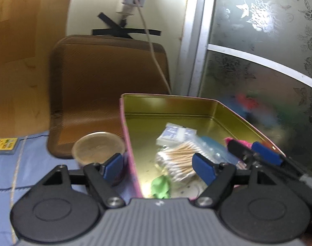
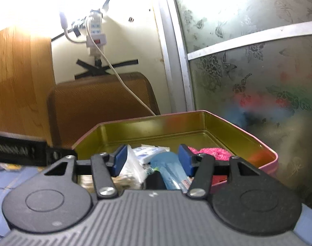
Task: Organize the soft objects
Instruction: 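Open the left gripper and withdraw it from the pink tin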
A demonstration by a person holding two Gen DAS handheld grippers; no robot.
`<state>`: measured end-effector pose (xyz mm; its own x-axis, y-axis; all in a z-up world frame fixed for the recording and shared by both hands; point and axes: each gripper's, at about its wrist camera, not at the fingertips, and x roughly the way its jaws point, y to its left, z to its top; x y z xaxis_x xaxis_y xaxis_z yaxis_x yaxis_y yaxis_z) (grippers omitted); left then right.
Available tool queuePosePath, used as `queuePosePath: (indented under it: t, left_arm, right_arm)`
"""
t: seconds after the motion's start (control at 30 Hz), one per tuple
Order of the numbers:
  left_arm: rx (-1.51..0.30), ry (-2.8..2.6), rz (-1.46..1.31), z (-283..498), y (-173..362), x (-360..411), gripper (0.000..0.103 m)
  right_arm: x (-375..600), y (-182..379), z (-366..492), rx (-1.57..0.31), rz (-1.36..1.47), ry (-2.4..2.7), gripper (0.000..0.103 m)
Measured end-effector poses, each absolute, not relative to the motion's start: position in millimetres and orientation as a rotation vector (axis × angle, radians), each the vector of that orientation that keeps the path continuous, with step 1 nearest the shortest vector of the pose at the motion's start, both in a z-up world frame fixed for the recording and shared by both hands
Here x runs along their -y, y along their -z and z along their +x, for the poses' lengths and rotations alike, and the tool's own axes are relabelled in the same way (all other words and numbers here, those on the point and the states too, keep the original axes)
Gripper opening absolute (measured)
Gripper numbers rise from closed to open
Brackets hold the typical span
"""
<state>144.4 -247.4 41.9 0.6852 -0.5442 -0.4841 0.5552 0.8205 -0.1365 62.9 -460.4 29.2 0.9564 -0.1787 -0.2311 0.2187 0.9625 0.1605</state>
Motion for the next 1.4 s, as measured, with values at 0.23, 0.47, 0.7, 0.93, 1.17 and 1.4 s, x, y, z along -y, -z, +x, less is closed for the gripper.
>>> queuePosePath:
  t: [0.23,0.47,0.7,0.93,1.17,1.4]
  left_arm:
    - [-0.527,0.569,0.027,131,-38,206,0.080]
    - [-0.522,0.563,0.050,127,-28,165,0.087]
    - [-0.535,0.456,0.018,140,-15,112,0.087]
    - [-0.529,0.314,0.005,153,-2,56,0.089]
    - [-0.548,0.230,-0.034,161,16,16,0.089]
    - [-0.554,0.231,-0.127,166,22,-3,0.090]
  right_arm:
    - [434,-43,63,-0.196,0.224,0.110,0.059]
    - [401,-41,69,-0.244,0.206,0.040,0.062]
    - [365,-43,75,-0.256,0.141,-0.024,0.063]
    - [334,-39,79,-0.284,0.081,-0.090,0.068]
    - [302,-34,82,-0.321,0.016,-0.156,0.069]
    - [272,-26,87,-0.366,-0.035,-0.211,0.072]
